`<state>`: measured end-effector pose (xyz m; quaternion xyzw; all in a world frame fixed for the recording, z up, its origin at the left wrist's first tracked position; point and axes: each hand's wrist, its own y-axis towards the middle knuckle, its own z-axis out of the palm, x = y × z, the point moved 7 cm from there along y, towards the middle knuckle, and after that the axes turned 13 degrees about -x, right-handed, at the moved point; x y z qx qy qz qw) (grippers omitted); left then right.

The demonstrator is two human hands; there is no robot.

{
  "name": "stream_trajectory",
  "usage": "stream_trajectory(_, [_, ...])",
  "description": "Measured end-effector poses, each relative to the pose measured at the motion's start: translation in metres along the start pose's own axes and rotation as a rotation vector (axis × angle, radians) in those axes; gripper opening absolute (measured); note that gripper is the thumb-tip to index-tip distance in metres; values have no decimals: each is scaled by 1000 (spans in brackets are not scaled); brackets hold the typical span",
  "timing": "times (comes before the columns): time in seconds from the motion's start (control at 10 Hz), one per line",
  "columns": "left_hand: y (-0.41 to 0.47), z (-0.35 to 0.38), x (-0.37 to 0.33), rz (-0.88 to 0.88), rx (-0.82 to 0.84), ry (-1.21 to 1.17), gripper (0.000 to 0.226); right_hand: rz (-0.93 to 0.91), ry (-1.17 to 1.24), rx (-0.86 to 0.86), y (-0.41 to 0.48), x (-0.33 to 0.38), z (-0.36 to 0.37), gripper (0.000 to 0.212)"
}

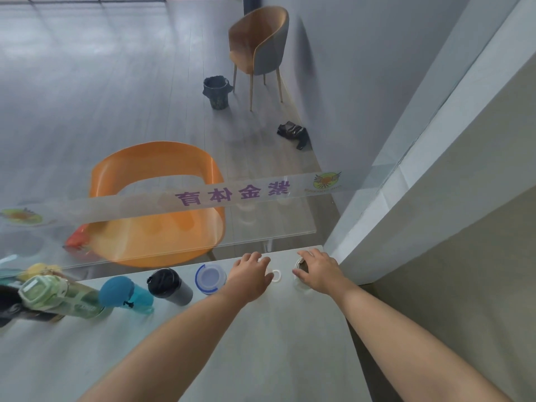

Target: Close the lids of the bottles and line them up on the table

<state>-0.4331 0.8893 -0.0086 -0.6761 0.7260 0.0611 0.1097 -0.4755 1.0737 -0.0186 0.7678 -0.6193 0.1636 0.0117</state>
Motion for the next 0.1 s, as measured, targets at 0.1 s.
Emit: stream_trajectory(0.1, [-7,-18,5,-7,-68,-36,43,-59,26,-97,1,16,-18,54])
